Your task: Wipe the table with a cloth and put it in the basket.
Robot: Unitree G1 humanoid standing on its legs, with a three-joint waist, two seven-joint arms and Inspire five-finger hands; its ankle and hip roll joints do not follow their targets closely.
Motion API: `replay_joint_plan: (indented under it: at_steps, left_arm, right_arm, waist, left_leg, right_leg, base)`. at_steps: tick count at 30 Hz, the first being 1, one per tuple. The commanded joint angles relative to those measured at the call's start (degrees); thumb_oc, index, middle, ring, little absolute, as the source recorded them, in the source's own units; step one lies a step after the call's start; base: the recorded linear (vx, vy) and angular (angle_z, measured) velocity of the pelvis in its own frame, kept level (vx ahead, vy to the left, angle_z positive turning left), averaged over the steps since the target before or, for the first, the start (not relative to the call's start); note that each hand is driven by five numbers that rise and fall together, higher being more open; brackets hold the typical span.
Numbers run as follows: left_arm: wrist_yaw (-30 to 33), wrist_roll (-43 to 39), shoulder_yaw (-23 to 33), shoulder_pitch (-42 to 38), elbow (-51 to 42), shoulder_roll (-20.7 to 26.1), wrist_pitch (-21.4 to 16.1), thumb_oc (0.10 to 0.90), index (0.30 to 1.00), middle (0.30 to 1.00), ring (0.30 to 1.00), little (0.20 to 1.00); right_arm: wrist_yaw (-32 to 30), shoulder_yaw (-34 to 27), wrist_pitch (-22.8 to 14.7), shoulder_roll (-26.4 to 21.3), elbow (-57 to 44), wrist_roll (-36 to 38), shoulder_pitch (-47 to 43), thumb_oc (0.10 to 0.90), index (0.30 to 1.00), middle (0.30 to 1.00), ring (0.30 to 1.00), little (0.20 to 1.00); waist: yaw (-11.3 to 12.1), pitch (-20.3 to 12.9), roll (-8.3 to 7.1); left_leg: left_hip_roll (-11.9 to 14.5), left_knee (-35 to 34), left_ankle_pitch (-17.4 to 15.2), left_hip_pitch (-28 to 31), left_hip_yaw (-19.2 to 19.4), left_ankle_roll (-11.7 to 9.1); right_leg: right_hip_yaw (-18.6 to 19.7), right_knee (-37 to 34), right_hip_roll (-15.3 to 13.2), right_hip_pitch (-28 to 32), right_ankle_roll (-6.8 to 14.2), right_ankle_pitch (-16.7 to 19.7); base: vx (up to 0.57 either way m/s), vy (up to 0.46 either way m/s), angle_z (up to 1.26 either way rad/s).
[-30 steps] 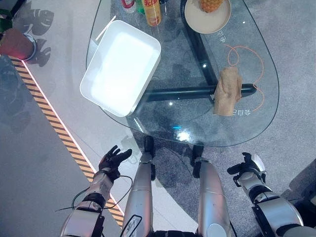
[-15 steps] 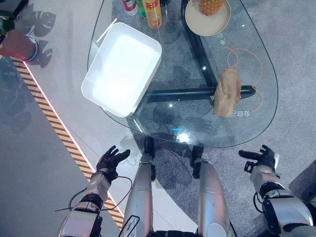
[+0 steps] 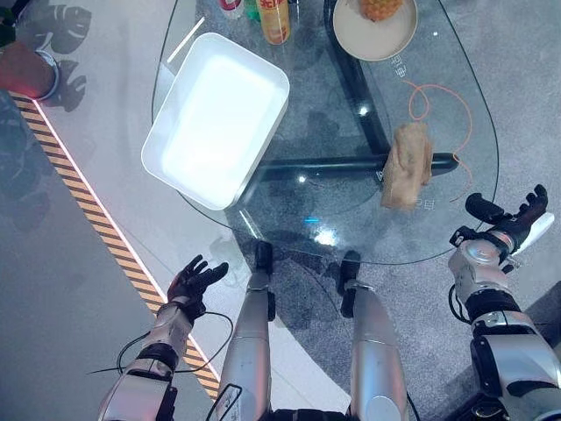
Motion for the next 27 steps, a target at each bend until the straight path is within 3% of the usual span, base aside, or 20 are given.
replay_joint_plan:
  at_steps: [1,7,17,27]
  left_arm:
    - [0.6,-2.3,-0.6,1.7,1.0,3.1,-2.5,0.800,0.900,0.900,0.900,0.900]
    - [0.0,-3.0,-1.0,1.1,1.5,3.5,-2.0,0.800,0.900,0.900,0.900,0.900]
    - [-0.2,-3.1,-1.4,0.9,1.5,3.0,-1.4,0.800,0.900,0.900,0.900,0.900]
    - [1.1,-1.8,-1.9,1.5,0.1,0.9,-1.6,0.800,0.900,0.900,0.900,0.900]
  right_arm:
    - [-6.1,0.6,-6.1,-7.7,-4.6,-2.7,0.9,0.800,0.900,0.900,0.900,0.900]
    - [-8.0,1.0,-8.5,-8.7,-5.9,-2.3,-1.1,0.800,0.900,0.900,0.900,0.900]
    - [-5.3,5.7,-7.8,-8.3,-10.2,-7.2,-6.4,0.800,0.900,0.900,0.900,0.900]
    - [-1.3,11.4,-1.0,-5.0,-18.0,-14.1,-7.2,0.800,0.900,0.900,0.900,0.900]
  waist:
    - [-0.7,-1.1,-1.23]
    - [-0.7,-1.1,-1.00]
    - [-0.1,-1.1,-0.41]
    - [0.0,-1.1,-0.42]
  left_leg:
    - [-4.0,7.0,-7.8,0.3,2.8,3.7]
    - [-4.0,6.7,-7.8,0.4,2.8,3.7]
    - [-4.1,6.1,-7.6,0.6,3.0,3.6]
    - [-4.3,5.8,-7.3,0.6,3.2,3.5]
  right_leg:
    - [0.3,-3.7,3.4,1.9,-0.4,3.5]
    - [0.0,-3.8,3.1,2.0,-0.4,3.2]
    - [-0.4,-3.6,2.8,1.8,-0.6,2.6]
    - [-0.5,-3.9,2.8,1.7,-1.0,2.5]
  base:
    - [0.00,0.000,0.00]
    - [0.00,0.000,0.00]
    - [0.01,0.003,0.00]
    - [0.00,0.000,0.00]
